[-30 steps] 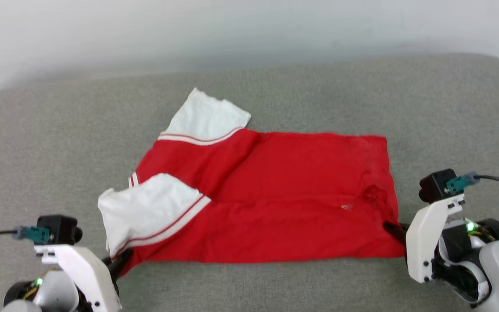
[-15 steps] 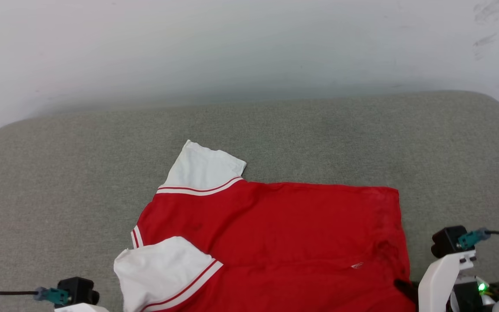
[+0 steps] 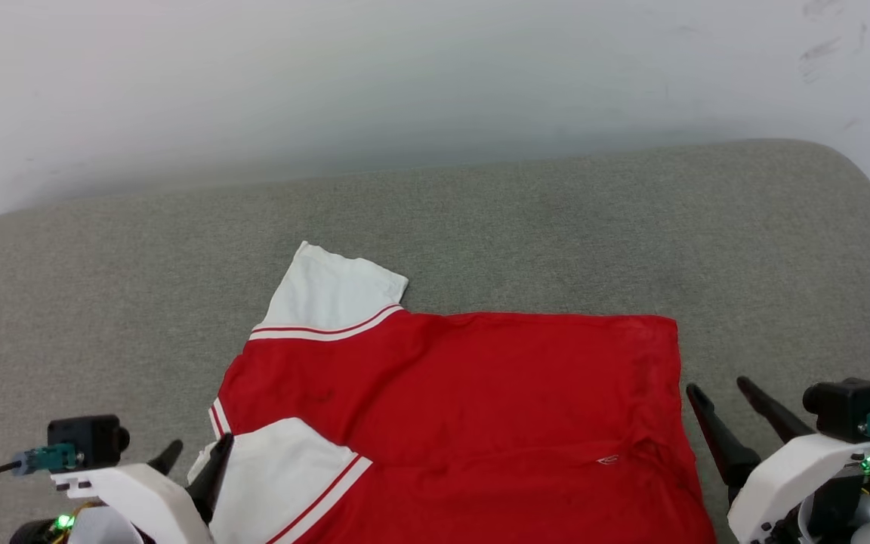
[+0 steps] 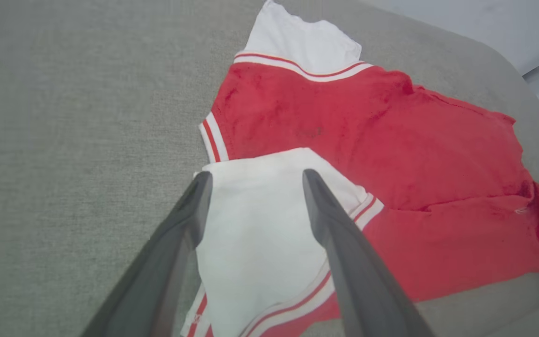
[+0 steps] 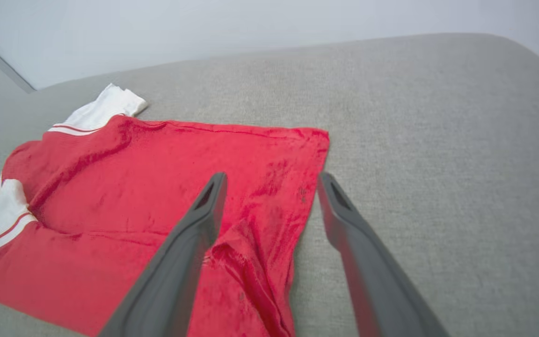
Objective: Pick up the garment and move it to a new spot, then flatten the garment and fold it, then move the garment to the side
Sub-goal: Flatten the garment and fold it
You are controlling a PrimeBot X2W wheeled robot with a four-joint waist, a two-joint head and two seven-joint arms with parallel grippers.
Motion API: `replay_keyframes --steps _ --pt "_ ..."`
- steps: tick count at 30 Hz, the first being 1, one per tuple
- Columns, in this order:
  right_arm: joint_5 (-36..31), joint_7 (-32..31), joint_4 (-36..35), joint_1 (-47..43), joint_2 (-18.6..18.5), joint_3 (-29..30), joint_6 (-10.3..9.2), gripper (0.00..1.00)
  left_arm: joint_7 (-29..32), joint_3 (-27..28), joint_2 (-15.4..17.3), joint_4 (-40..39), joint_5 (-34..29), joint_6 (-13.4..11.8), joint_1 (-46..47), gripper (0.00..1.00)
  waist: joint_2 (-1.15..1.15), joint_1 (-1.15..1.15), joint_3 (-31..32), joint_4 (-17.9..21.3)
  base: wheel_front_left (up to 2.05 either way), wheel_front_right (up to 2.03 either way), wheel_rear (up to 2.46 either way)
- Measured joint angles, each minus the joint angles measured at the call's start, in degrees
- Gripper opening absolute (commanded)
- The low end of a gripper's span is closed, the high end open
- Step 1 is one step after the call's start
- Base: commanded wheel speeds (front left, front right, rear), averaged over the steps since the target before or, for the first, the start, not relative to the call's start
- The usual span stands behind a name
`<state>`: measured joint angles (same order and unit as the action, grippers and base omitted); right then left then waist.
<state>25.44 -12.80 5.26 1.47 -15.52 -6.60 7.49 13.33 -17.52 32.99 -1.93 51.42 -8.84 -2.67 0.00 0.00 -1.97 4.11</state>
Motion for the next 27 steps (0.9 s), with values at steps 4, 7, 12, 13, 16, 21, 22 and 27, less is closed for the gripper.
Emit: replay_keyframes --steps 4,7,12,13,16,21,22,27 --pt "-5.11 6.61 -1.19 0.97 2.02 1.81 0.00 1.00 -3.46 -0.05 0.13 -1.01 -5.23 -2.70 2.79 1.00 0.00 0.00 -0.34 0.92 0.00 0.00 0.00" --pt "-8.08 9.23 -2.70 2.29 4.31 3.81 0.00 1.00 -6.24 -0.23 -0.31 -1.76 -8.22 -3.55 5.69 1.00 0.00 0.00 -1.32 1.48 0.00 0.00 0.00" --pt "-10.94 11.68 -6.31 5.20 7.32 4.82 0.01 1.00 -9.34 -0.02 -1.27 -1.99 -10.85 -4.09 11.07 1.00 0.00 0.01 -4.63 2.62 0.00 0.00 0.00" --pt "-11.24 12.12 -7.06 5.67 7.79 5.14 0.00 1.00 -9.50 0.00 -1.40 -1.91 -11.04 -3.94 12.49 1.00 0.00 0.01 -5.56 2.87 0.00 0.00 0.00" --pt "-11.76 12.73 -9.12 7.37 8.67 5.41 0.00 1.00 -9.38 0.09 -1.60 -0.88 -11.40 -3.19 17.33 1.00 0.00 0.00 -8.62 3.61 0.00 0.00 0.00" --pt "-12.01 13.24 -11.49 10.27 10.06 4.59 0.01 1.00 -6.47 1.20 -0.67 3.42 -9.88 -0.30 27.23 1.00 0.00 0.01 -14.20 5.37 0.00 0.00 0.00" --pt "-12.02 13.36 -11.71 10.67 10.26 4.43 0.00 1.00 -5.50 1.23 -0.31 4.41 -9.62 0.37 29.15 1.00 0.00 0.01 -15.18 5.87 0.00 0.00 0.00" --pt "-11.84 14.07 -11.35 11.57 11.16 3.58 0.00 1.00 3.11 0.93 2.94 9.79 -6.68 4.44 38.17 1.00 0.00 0.02 -18.75 9.43 0.00 0.00 0.00"
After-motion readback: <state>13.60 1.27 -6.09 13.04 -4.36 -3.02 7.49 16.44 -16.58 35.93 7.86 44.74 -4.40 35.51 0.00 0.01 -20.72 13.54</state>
